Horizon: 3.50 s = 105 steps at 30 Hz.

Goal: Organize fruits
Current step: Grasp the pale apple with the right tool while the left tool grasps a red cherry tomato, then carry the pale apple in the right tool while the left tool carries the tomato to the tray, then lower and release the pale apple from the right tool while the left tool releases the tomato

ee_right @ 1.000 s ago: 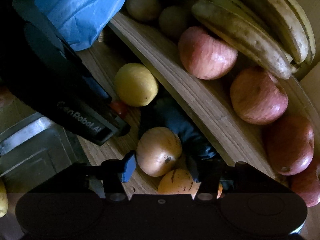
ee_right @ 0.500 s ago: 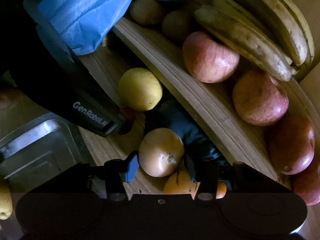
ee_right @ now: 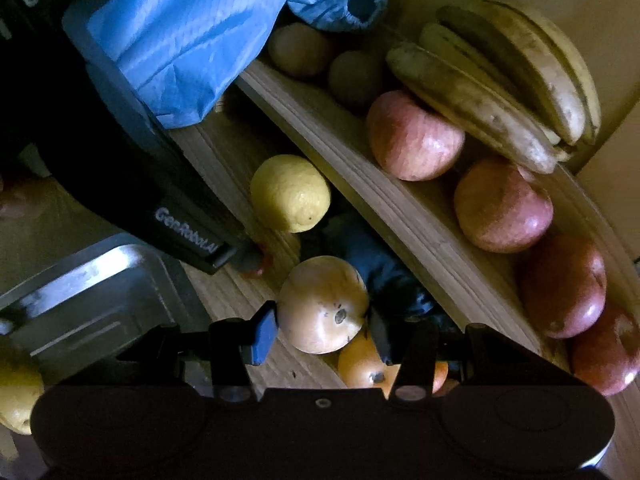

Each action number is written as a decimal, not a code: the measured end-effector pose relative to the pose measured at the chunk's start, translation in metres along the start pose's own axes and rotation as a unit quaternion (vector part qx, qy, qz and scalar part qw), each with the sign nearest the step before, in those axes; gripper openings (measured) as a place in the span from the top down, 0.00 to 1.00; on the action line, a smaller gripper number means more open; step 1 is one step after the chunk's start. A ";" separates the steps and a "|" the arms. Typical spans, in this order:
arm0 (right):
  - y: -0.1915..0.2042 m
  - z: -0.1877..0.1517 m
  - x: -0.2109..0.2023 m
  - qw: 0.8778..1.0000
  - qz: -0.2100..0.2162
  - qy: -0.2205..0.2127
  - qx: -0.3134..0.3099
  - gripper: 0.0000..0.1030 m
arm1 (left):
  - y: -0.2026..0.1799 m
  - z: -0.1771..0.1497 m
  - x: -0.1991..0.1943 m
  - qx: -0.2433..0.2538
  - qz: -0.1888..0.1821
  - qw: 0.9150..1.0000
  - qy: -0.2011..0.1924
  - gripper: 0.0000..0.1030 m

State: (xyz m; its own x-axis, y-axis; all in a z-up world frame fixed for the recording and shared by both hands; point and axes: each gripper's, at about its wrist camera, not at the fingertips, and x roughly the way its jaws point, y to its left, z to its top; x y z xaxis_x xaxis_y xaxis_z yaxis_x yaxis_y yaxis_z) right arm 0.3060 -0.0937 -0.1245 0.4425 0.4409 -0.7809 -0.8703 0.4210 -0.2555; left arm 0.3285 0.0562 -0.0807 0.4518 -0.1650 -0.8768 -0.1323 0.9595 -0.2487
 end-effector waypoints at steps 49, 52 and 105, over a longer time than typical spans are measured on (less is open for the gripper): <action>0.040 -0.026 -0.059 1.000 0.008 -0.013 0.019 0.51 | -0.029 -0.048 -0.043 0.021 -0.007 1.000 -0.010 0.77; 0.047 -0.032 -0.065 1.000 0.018 -0.013 0.018 0.51 | -0.030 -0.059 -0.048 0.018 -0.006 1.000 -0.006 0.77; 0.075 -0.110 -0.123 0.991 0.118 0.008 0.067 0.23 | -0.065 -0.128 -0.103 0.037 0.040 0.998 -0.018 0.18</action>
State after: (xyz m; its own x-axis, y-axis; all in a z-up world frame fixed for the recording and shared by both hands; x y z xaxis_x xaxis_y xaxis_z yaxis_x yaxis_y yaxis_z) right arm 0.1626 -0.2034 -0.1101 0.2254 0.5282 -0.8187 -0.9122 0.4095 0.0130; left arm 0.1774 -0.0182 -0.0275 0.4730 -0.0794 -0.8775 -0.1052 0.9837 -0.1457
